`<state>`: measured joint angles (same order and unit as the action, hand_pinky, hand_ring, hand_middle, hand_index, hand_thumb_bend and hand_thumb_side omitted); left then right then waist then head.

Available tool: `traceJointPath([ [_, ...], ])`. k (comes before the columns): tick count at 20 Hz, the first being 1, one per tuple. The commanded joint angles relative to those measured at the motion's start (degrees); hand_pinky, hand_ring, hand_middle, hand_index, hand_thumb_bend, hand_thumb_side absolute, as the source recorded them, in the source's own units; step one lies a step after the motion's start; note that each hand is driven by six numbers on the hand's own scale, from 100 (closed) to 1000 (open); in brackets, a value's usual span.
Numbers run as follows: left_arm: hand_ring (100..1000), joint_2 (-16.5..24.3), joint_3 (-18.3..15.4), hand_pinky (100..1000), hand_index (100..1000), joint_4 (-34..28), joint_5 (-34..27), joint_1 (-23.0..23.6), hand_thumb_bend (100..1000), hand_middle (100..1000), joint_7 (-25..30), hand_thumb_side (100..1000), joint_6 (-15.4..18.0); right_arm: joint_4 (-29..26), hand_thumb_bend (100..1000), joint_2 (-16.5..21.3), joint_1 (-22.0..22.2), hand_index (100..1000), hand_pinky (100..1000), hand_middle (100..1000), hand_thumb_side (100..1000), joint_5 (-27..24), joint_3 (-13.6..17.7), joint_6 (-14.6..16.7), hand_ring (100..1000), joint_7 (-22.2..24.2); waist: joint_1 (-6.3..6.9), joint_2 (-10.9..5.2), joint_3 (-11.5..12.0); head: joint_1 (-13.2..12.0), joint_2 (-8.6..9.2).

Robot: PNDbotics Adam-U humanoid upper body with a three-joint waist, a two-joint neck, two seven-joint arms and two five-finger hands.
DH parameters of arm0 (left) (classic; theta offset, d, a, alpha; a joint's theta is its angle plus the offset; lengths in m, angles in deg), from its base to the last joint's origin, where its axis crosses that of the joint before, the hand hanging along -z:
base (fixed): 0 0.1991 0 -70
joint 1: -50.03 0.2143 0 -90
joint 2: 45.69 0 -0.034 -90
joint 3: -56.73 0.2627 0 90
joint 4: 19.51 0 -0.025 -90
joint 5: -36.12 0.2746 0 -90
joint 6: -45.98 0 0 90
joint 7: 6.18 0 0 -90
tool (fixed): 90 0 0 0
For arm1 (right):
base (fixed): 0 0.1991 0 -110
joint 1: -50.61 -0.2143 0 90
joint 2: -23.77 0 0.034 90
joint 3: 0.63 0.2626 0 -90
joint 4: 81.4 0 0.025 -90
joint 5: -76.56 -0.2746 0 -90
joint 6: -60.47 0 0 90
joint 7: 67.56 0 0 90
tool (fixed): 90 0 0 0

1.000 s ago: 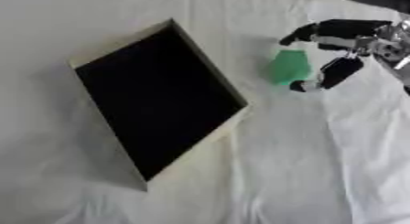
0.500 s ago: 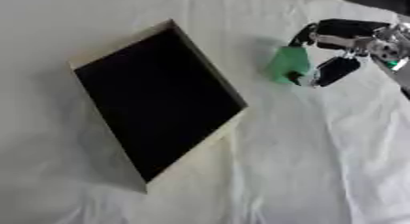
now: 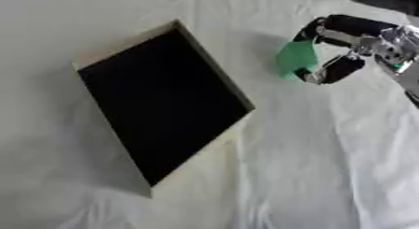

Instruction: Pick up objects on the table and place them in the box.

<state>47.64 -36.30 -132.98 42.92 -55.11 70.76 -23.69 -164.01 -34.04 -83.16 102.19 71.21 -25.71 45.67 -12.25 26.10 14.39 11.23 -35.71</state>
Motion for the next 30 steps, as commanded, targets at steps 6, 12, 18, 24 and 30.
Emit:
traceJointPath([
  [6, 709, 1.13, -0.1, 604, 789, -1.12, 0.01, 0.13, 100, 700, 0.17, 671, -0.01, -12.28, 100, 2.79, -3.98, 644, 674, 429, 100, -4.11, 2.24, -3.72, 630, 1.16, 1.11, -2.7, -1.06, 0.17, -1.19],
  [12, 707, 1.16, 0.02, 605, 789, -1.12, -0.39, 0.3, 100, 702, 0.45, 666, -0.08, -21.43, 100, 0.94, -8.29, 649, 666, 430, 100, -7.03, 1.2, -6.88, 623, 5.86, 1.36, -3.95, -1.62, 0.13, -2.1],
  [18, 706, 1.06, 0.15, 606, 789, -1.12, -0.99, 0.23, 100, 703, 0.69, 657, -0.03, -26.43, 100, -4.6, -13.95, 655, 667, 425, 100, -9.16, -1.31, -8.02, 614, 10.0, 1.55, -5.11, -1.36, 0.39, -2.78],
  [24, 705, 0.9, 0.14, 607, 790, -1.12, -1.74, 0.01, 100, 703, 0.47, 645, 0.29, -27.52, 100, -11.48, -18.41, 656, 666, 427, 100, -8.91, -4.67, -8.34, 613, 13.91, 1.59, -5.83, -0.39, 1.06, -3.08],
  [30, 705, 0.98, -0.04, 608, 789, -1.12, -2.18, -0.18, 100, 703, -0.9, 637, 1.0, -26.06, 100, -17.46, -19.46, 655, 657, 431, 100, -5.11, -6.87, -7.91, 609, 15.08, 1.52, -5.95, -0.03, 0.98, -3.03],
])
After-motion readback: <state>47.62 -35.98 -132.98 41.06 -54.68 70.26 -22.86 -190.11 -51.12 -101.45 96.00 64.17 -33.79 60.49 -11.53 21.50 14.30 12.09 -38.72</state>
